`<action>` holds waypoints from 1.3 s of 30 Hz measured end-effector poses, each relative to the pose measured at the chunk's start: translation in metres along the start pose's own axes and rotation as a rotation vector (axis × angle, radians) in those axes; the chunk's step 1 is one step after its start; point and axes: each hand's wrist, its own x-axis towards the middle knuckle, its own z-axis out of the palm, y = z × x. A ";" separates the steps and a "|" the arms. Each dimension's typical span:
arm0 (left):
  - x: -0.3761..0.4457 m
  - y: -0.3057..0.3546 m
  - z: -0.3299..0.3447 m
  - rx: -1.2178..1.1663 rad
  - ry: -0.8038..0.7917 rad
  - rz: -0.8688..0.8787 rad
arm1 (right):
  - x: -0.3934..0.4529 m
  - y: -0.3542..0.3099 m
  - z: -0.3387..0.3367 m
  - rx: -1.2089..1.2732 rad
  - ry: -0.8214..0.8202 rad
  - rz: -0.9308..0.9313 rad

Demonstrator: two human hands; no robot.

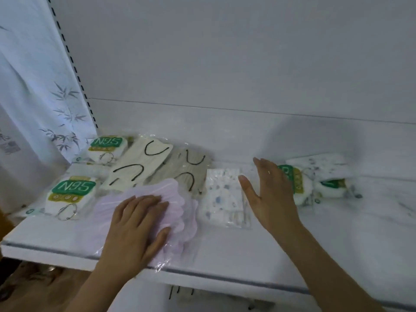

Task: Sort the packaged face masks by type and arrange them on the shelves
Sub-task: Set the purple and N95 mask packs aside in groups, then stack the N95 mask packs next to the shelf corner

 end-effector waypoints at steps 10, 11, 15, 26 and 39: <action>0.094 0.090 -0.001 -0.395 0.097 0.064 | 0.030 0.105 -0.032 -0.363 -0.325 0.002; 0.102 0.102 0.006 -0.488 0.024 -0.002 | 0.030 0.105 -0.033 -0.348 -0.279 0.003; 0.129 0.144 0.034 -0.959 -0.268 -0.454 | 0.029 0.105 -0.037 -0.229 -0.005 -0.002; 0.169 0.203 0.066 -1.341 -0.530 -1.054 | -0.003 0.147 -0.079 0.350 -0.029 -0.070; 0.176 0.203 0.063 -1.444 -0.176 -1.061 | 0.033 0.232 -0.061 -0.383 0.014 -0.199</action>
